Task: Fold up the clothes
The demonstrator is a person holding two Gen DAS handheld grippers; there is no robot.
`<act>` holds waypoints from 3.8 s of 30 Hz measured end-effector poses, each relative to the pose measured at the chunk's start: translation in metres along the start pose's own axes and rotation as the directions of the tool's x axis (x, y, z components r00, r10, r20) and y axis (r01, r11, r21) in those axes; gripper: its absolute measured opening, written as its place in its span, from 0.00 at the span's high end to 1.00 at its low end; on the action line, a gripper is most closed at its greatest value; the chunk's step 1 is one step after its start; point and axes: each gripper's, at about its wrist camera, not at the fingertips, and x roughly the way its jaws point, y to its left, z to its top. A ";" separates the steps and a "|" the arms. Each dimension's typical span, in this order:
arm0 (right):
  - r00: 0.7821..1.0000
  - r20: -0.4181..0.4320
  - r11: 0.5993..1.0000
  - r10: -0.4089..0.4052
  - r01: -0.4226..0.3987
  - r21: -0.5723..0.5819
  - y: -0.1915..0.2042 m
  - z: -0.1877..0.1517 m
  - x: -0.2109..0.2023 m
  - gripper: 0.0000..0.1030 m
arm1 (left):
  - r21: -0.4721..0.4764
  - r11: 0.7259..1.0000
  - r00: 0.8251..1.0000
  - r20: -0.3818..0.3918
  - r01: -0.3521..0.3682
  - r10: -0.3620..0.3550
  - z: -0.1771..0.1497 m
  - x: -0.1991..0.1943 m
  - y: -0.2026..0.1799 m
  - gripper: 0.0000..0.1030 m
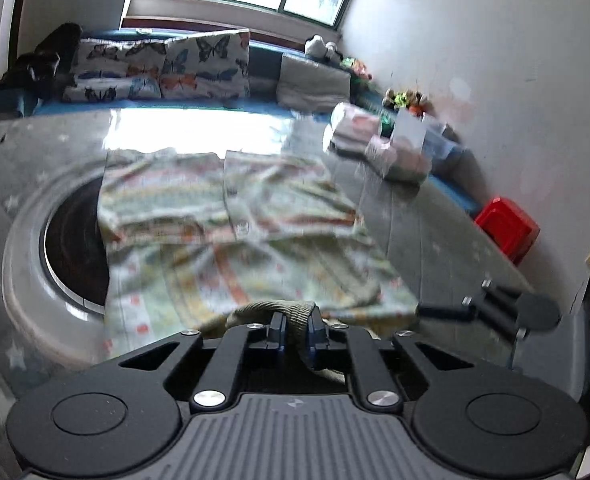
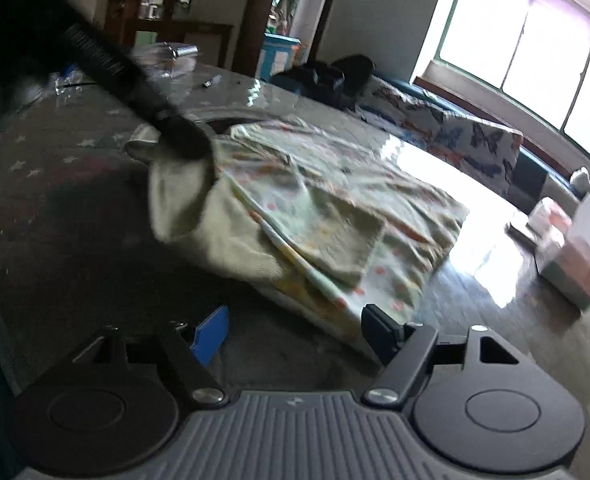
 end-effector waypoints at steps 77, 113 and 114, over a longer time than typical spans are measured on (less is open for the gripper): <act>0.979 0.107 0.949 0.171 -0.193 0.251 -0.081 0.115 0.028 0.94 | 0.193 0.977 0.992 0.106 -0.086 0.066 0.016 -0.021 0.062 0.92; 0.997 0.025 0.842 -0.068 0.044 0.538 -0.124 0.020 0.059 0.94 | 0.043 0.985 0.986 -0.006 -0.166 0.167 0.032 0.046 0.099 0.92; 0.997 0.021 0.842 -0.071 0.048 0.538 -0.124 0.020 0.062 0.94 | 0.043 0.984 0.985 -0.001 -0.170 0.170 0.033 0.046 0.100 0.92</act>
